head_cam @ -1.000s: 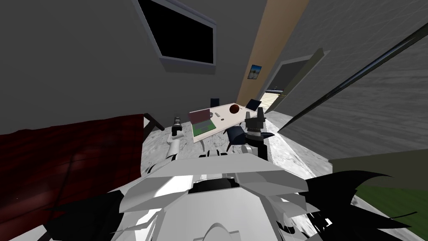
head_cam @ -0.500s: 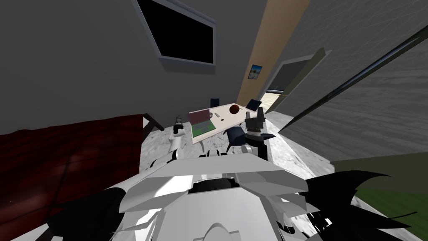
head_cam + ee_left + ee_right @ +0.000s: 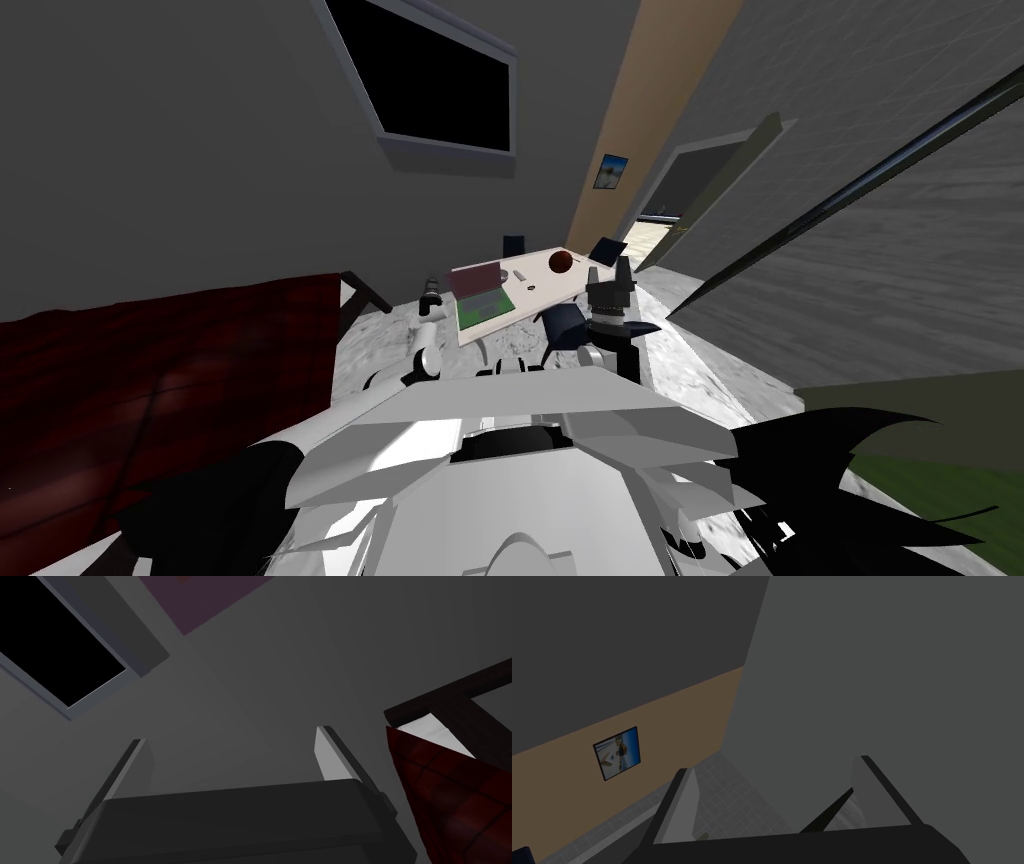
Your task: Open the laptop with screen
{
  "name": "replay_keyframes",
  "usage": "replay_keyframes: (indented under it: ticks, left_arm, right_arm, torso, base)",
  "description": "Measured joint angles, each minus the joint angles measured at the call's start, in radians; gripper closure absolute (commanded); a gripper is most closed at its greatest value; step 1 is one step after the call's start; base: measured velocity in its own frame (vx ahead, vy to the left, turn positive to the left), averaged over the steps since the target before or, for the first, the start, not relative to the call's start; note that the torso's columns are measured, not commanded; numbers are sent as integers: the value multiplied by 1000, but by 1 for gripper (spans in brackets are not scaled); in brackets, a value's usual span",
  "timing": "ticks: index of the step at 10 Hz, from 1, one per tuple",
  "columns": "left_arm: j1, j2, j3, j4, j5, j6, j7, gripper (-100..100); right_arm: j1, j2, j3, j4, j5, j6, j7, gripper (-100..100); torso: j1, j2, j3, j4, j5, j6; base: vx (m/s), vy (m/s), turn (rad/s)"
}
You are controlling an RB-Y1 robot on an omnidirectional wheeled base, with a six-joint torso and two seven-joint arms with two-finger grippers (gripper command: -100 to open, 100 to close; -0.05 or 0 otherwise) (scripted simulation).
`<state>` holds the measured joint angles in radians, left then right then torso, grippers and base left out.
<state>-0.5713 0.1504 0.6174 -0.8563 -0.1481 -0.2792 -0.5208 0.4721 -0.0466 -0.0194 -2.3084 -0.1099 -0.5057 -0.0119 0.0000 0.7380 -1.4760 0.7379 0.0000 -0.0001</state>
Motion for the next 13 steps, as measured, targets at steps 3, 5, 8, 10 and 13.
replay_keyframes:
  ticks: [3,5,8,10,13]
  left_arm:
    - [-50,3,28,75,-6,5,-22,-100]
    - [-79,3,43,115,-10,17,-35,-100]
    - [-146,15,78,223,-16,16,-62,-100]
    - [-150,41,57,251,-4,7,-50,-100]
    - [-134,107,-21,282,38,-9,15,-100]
  right_arm:
    - [0,0,0,0,0,0,0,0]
    - [0,0,0,0,0,0,0,0]
    - [0,0,0,0,0,0,0,0]
    - [0,0,0,0,0,0,0,0]
    - [0,0,0,0,0,0,0,0]
  torso:
    - [0,0,0,0,0,0]
    - [0,0,0,0,0,0]
    - [0,0,0,0,0,0]
    - [-1,0,0,0,0,0]
    - [2,2,1,1,0,0]
  base:
    - [28,-18,7]
    - [24,-18,4]
    - [24,-19,5]
    - [41,-57,25]
    - [-10,-8,28]
